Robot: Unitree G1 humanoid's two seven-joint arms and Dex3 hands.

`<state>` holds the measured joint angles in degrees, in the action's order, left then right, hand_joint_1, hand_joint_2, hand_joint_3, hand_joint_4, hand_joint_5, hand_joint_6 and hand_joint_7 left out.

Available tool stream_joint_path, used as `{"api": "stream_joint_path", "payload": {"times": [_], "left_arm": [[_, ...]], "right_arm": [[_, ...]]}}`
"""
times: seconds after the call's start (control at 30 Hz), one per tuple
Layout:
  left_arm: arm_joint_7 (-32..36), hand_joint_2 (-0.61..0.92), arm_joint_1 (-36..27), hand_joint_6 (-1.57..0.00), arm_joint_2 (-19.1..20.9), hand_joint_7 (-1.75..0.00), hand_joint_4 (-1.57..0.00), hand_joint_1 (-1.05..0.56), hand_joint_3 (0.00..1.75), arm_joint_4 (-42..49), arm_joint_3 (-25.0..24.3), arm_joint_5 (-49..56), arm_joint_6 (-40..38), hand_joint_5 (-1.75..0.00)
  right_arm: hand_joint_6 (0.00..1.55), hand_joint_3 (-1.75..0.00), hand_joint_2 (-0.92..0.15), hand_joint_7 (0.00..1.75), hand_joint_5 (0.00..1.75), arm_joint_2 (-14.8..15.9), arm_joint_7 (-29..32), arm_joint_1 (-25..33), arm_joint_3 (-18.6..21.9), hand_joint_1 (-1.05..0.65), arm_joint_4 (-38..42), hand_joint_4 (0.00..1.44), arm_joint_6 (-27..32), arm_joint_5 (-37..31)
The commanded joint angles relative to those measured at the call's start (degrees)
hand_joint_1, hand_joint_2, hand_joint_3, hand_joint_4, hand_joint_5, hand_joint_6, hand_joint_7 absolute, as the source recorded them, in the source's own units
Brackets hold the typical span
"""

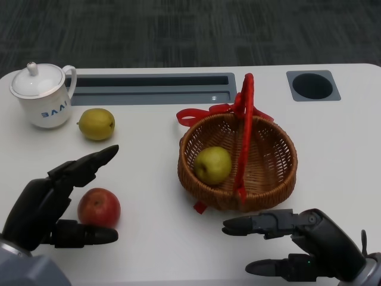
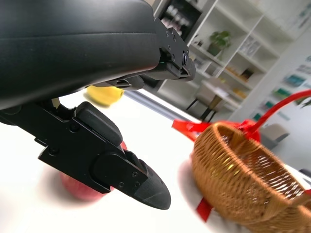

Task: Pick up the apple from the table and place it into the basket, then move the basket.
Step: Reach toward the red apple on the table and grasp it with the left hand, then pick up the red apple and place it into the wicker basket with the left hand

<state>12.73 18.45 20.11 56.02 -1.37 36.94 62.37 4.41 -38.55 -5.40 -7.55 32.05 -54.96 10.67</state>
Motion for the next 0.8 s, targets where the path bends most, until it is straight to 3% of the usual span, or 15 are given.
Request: {"api": "stream_joint_path", "payload": {"times": [0.03,0.27,0.5,0.8], "left_arm": [[4.2,0.71,3.2,-0.29,1.4,-0.01,-0.34,-0.79,0.01,5.3,3.8,1.1,-3.0,-0.03],[11.4,0.68,8.1,-0.38,1.3,-0.04,-0.44,-0.71,0.0,13.4,11.2,2.7,-10.4,-0.05],[16.1,0.68,9.5,-0.51,1.8,-0.05,-0.54,-0.63,0.0,15.9,16.9,3.4,-13.7,-0.06],[15.6,0.67,9.7,-0.67,2.4,-0.06,-0.75,-0.52,0.0,16.5,20.4,2.6,-16.6,-0.09]], "right_arm": [[0.77,0.0,-0.88,0.0,0.0,0.9,0.1,0.4,0.3,-0.3,-0.6,0.83,-0.1,0.8],[0.77,0.0,-0.88,0.0,0.0,1.2,-0.1,0.5,0.2,-0.3,-1.0,0.83,0.0,0.9],[0.78,0.0,-0.87,0.0,0.0,1.0,-0.1,0.7,0.2,-0.29,-1.0,0.83,-0.6,1.1],[0.78,0.0,-0.88,0.0,0.0,0.9,0.1,1.1,-0.2,-0.31,-1.8,0.83,-0.3,0.8]]}}
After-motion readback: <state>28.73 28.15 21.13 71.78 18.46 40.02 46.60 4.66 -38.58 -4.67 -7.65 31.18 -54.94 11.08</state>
